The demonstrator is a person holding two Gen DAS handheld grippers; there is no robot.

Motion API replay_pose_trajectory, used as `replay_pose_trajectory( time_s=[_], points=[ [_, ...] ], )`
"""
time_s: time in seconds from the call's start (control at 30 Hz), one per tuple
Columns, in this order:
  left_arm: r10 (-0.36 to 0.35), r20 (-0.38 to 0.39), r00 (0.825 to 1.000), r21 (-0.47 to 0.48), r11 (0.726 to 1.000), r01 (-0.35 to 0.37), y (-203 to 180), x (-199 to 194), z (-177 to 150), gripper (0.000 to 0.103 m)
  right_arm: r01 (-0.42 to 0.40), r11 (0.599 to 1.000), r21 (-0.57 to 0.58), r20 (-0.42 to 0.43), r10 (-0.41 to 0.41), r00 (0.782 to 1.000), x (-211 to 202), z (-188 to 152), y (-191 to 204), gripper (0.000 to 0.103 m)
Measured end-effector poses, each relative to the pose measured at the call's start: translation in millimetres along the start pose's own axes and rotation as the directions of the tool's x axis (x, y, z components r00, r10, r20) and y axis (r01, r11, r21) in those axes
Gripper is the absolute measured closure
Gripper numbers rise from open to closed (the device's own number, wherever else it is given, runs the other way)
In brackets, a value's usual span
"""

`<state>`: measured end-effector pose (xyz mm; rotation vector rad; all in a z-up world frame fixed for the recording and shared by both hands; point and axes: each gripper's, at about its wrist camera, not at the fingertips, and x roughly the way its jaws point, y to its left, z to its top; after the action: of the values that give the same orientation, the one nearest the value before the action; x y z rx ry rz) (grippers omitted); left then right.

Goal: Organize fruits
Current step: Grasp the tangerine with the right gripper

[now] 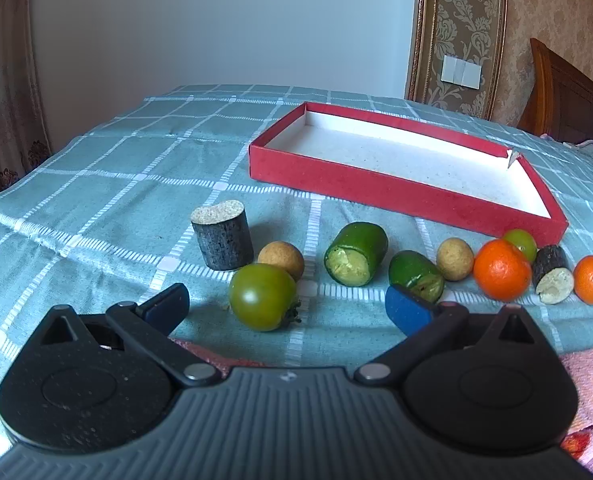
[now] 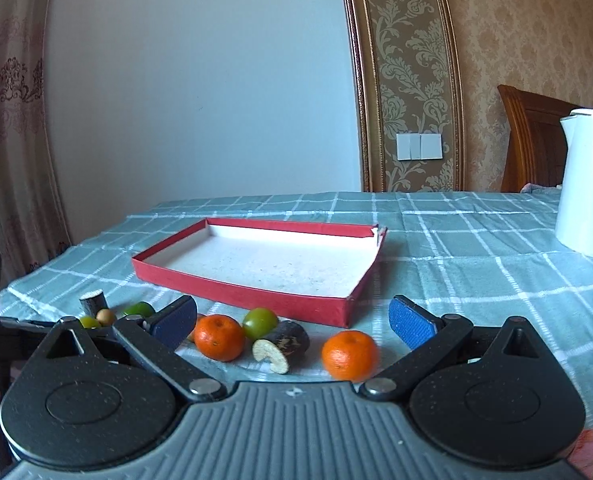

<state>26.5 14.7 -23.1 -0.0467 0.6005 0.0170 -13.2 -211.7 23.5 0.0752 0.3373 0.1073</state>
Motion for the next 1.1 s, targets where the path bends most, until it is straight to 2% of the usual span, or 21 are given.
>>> replay_pose_trajectory(
  time_s=[0.07, 0.13, 0.17, 0.2, 0.27, 0.33, 0.6, 0.8, 1.1],
  points=[
    [-0.006, 0.004, 1.000, -0.003, 1.000, 0.006, 1, -1, 0, 0.000, 0.019, 1.000, -0.022, -0.028, -0.020, 0.999, 1, -1, -7, 0.003],
    [-0.011, 0.005, 1.000, -0.006, 1.000, 0.011, 1, -1, 0, 0.000, 0.024, 0.999, -0.037, -0.063, -0.026, 0.998, 5, -2, -12, 0.022],
    [-0.012, 0.006, 1.000, -0.007, 1.000, 0.012, 1, -2, 0, 0.000, 0.021, 0.999, -0.038, -0.083, -0.024, 0.996, 8, -3, -14, 0.047],
    [-0.014, 0.006, 1.000, -0.007, 1.000, 0.014, 1, -2, 0, 0.000, 0.013, 0.999, -0.029, -0.108, -0.016, 0.994, 12, -3, -17, 0.066],
    [-0.018, 0.007, 1.000, -0.008, 1.000, 0.018, 1, -2, -1, 0.000, -0.004, 1.000, 0.001, -0.150, 0.004, 0.989, 20, -5, -23, 0.068],
    [-0.018, 0.007, 1.000, -0.009, 1.000, 0.019, 2, -2, -1, 0.000, 0.010, 1.000, -0.009, -0.174, -0.012, 0.985, 28, -5, -24, 0.068],
    [-0.022, 0.007, 1.000, -0.008, 1.000, 0.022, 1, -2, 0, 0.000, 0.041, 0.999, -0.027, -0.211, -0.046, 0.976, 45, 3, -28, 0.068],
    [-0.025, 0.005, 1.000, -0.011, 1.000, 0.025, 0, -2, -1, 0.000, 0.033, 0.999, -0.004, -0.247, -0.033, 0.969, 55, -2, -32, 0.067],
    [-0.027, 0.005, 1.000, -0.006, 1.000, 0.027, 0, -2, 0, 0.000, 0.014, 1.000, 0.023, -0.232, -0.008, 0.973, 61, -5, -36, 0.065]
  ],
)
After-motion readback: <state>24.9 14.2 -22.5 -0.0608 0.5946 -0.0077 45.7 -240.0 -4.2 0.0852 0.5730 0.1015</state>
